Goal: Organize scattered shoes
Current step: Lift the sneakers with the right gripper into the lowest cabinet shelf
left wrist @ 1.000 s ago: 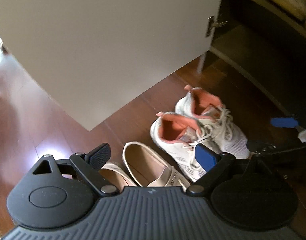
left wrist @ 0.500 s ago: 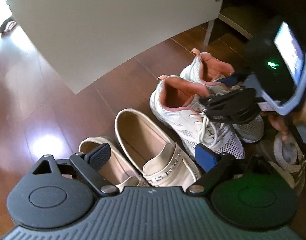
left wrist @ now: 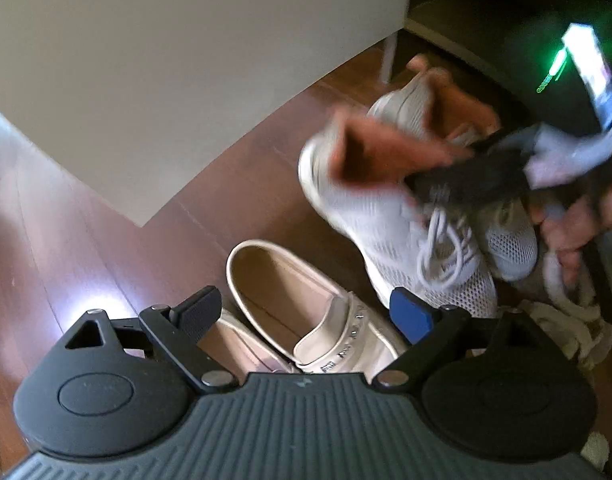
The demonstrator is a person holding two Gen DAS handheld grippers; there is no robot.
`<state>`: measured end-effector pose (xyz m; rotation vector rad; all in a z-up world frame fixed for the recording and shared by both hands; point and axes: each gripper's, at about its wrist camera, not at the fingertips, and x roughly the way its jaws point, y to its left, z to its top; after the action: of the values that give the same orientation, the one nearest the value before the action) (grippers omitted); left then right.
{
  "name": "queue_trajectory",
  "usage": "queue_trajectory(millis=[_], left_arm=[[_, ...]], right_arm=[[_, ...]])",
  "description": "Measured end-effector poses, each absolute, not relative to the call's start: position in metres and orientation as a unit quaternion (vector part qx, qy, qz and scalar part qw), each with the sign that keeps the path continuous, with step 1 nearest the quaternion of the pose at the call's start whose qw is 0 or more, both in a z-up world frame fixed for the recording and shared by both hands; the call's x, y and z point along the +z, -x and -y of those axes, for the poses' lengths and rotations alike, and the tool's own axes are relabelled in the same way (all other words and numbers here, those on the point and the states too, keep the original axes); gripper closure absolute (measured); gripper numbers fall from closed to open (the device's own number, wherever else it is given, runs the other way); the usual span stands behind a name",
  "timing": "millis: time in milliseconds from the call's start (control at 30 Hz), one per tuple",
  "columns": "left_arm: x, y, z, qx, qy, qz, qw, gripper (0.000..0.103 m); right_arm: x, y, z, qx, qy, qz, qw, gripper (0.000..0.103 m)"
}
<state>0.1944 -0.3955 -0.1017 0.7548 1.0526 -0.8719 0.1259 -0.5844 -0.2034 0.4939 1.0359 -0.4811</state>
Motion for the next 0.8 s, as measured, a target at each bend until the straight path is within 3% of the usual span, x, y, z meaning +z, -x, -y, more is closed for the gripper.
queue_trajectory(millis=[133,267,600,800], left_arm=[[-0.083,-0.177,0.412,-0.44,-0.359,-0.44,0.696,0.01],[-0.072,-0.159,0.435,-0.497,-0.372,-0.392,0.679,0.01],[-0.098,-0.157,0.468,-0.569,-0.39,-0.324,0.647,0.01],[-0.146,-0.142,0.48,-0.645,-0.403,-0.288,0.582,0.01]], right_arm=[[-0.148,-0.08,0.616,-0.355,-0.355,-0.401,0.766,0.081],[-0.111,-0.042,0.646,-0.483,-0.404,-0.318,0.709,0.081],[-0.15,-0.044,0.712,-0.639,-0.396,-0.223,0.62,0.08],[-0.16,-0.054,0.728,-0.651,-0.34,-0.237,0.636,0.068]])
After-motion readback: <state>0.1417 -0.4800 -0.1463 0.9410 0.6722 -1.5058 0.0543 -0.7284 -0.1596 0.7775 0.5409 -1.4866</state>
